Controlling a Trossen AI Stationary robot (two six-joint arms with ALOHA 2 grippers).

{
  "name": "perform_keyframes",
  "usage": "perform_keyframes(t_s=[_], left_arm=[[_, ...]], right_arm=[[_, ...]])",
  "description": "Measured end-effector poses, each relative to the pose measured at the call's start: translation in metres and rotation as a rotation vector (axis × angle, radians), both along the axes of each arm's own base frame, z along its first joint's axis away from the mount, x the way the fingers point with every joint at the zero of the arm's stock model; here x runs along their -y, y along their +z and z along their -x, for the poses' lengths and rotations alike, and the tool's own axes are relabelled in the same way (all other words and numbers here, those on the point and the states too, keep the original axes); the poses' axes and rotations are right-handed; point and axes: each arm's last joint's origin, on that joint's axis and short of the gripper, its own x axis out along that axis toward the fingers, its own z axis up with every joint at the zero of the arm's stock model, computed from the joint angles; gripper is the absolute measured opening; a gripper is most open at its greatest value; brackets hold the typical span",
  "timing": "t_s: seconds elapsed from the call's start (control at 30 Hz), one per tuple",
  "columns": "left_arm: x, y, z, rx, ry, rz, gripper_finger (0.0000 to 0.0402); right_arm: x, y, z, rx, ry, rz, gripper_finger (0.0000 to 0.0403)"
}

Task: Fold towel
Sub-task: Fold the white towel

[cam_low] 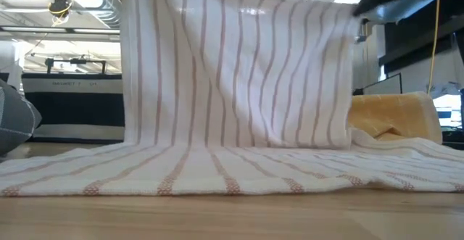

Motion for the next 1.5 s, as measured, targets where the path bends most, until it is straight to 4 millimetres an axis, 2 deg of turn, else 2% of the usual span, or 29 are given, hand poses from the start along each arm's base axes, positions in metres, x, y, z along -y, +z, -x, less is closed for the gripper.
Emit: perform_keyframes(t_s=[0.17,0.3,0.4,0.6,0.73,0.87,1.0,1.27,1.4,1.5], left_arm=[[0.017,-0.016,0.001,-0.026,-0.036,0.115,0.0005],[0.033,-0.021,-0.003,-0.041,-0.086,0.222,0.0005],[0.042,-0.025,-0.005,-0.065,-0.123,0.260,0.0005],[0.045,-0.029,-0.006,-0.077,-0.112,0.264,0.0005],[0.043,-0.029,-0.007,-0.071,-0.099,0.259,0.0005],[0.042,-0.029,-0.006,-0.068,-0.077,0.242,0.0005],[0.041,-0.029,-0.006,-0.063,-0.072,0.243,0.0005],[0.044,-0.029,-0.005,-0.067,-0.089,0.250,0.0005],[0.049,-0.024,-0.010,-0.015,-0.126,0.307,0.0005],[0.053,-0.022,-0.013,-0.011,-0.178,0.355,0.0005]], right_arm=[[-0.014,-0.019,0.005,-0.039,0.029,-0.202,0.0006],[-0.028,-0.021,0.009,-0.034,0.057,-0.394,0.0006],[-0.031,-0.020,0.020,-0.054,0.029,-0.455,0.0006],[-0.023,0.012,0.029,0.181,-0.121,-0.243,0.0006],[-0.019,0.033,0.029,0.294,-0.146,-0.100,0.0007],[-0.017,0.035,0.027,0.328,-0.200,0.077,0.0007],[-0.018,0.024,0.026,0.269,-0.177,0.113,0.0007],[-0.025,-0.009,0.020,0.127,-0.079,-0.096,0.0007],[-0.034,-0.014,0.016,0.077,0.023,-0.407,0.0007],[-0.039,-0.016,0.017,0.029,0.036,-0.615,0.0007]])
